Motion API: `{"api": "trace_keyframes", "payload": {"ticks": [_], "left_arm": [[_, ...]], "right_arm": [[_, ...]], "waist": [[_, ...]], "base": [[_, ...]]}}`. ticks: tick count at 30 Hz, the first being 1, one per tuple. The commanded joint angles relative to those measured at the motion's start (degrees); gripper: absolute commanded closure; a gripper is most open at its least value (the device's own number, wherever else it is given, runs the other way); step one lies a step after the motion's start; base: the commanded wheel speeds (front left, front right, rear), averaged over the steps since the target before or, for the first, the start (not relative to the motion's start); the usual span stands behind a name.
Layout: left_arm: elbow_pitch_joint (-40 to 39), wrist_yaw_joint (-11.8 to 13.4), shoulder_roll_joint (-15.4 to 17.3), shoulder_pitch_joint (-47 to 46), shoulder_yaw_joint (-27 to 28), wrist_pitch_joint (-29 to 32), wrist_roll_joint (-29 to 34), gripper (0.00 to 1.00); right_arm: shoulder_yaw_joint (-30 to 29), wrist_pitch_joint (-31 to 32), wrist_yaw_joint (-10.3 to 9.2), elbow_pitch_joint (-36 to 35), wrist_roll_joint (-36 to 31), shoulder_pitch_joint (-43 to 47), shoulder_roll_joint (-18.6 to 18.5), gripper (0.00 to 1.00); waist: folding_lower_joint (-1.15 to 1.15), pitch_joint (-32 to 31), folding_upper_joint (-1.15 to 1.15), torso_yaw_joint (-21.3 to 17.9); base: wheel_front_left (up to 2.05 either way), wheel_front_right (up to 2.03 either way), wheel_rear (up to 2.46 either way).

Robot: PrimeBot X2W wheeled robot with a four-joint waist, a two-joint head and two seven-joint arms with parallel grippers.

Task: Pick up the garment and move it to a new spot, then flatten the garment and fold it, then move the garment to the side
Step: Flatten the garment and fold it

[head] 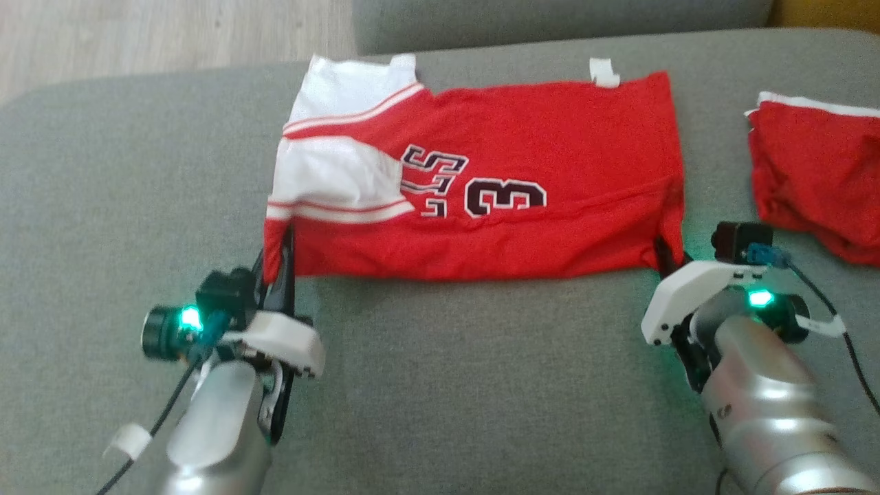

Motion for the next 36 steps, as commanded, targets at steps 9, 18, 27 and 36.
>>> {"api": "trace_keyframes", "payload": {"ticks": [9,18,27,36], "left_arm": [[3.83,-0.24,3.03,4.98,1.01,1.01,-0.92,1.0],[2.05,-0.23,4.26,10.92,0.21,2.4,-1.62,1.0],[-5.74,1.39,5.33,17.78,-0.03,5.68,-2.57,1.0],[-10.08,1.57,5.52,20.75,-1.35,9.28,-3.15,1.0]], "right_arm": [[1.59,-2.58,0.37,0.89,0.21,2.25,0.57,1.0],[2.81,0.69,0.37,-1.63,4.17,7.36,0.57,1.0],[4.94,4.61,0.37,-10.79,6.15,16.56,0.33,1.0],[2.14,8.47,0.37,-22.89,5.57,23.82,0.04,0.0]], "waist": [[-0.01,-8.48,0.0,-1.58],[-0.01,-11.97,0.0,-2.47],[-0.01,-13.24,0.0,-3.25],[-0.01,-12.65,0.0,-3.08]], "base": [[0.0,0.0,0.0],[0.0,0.0,0.0],[0.0,0.0,0.0],[0.0,0.0,0.0]]}}
